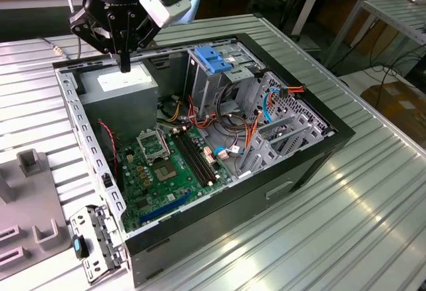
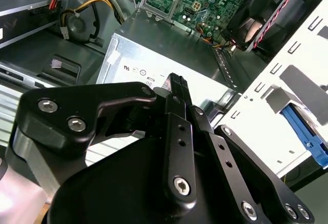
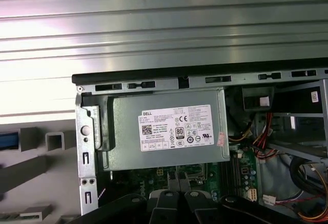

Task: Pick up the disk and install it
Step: 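Reach for the disk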

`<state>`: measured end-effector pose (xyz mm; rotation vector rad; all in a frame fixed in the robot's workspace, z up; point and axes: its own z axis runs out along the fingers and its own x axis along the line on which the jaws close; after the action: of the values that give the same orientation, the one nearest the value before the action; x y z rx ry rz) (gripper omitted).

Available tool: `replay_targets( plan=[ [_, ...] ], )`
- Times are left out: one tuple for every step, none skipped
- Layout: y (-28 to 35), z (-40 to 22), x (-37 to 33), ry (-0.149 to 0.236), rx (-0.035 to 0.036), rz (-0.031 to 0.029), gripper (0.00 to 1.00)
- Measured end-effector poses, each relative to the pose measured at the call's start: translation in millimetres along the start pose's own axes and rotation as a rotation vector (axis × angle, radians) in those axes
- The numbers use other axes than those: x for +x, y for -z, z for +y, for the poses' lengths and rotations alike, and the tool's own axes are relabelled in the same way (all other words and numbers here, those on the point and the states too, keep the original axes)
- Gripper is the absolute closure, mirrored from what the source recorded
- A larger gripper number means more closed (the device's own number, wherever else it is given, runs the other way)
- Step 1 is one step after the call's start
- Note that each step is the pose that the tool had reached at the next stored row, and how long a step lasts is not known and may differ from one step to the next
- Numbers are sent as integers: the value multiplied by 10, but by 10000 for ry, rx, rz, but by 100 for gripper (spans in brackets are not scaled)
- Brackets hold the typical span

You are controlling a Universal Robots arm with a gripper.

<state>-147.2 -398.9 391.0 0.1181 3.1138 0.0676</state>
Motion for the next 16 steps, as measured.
replay_targets(
  plan=[
    [0,0,3,0,0,0,89],
    [0,0,6,0,1,2,89],
    [-2,-1,13,-1,1,2,89],
    [-2,-1,15,0,1,3,89],
    [-3,-1,19,0,1,3,89],
    [-4,-2,25,-1,0,4,89],
    [-4,-3,29,-1,1,4,89],
    [-4,-3,33,0,0,4,89],
    [-5,-3,38,0,1,4,89],
    [-5,-3,42,0,1,5,89],
    [-6,-4,47,-1,1,5,89],
    [-6,-4,52,-1,1,5,89],
    [-6,-4,56,0,1,6,89],
    [-7,-5,60,0,1,6,89],
    [-7,-5,64,-1,1,6,89],
    [-8,-6,69,0,1,7,89]
  ],
)
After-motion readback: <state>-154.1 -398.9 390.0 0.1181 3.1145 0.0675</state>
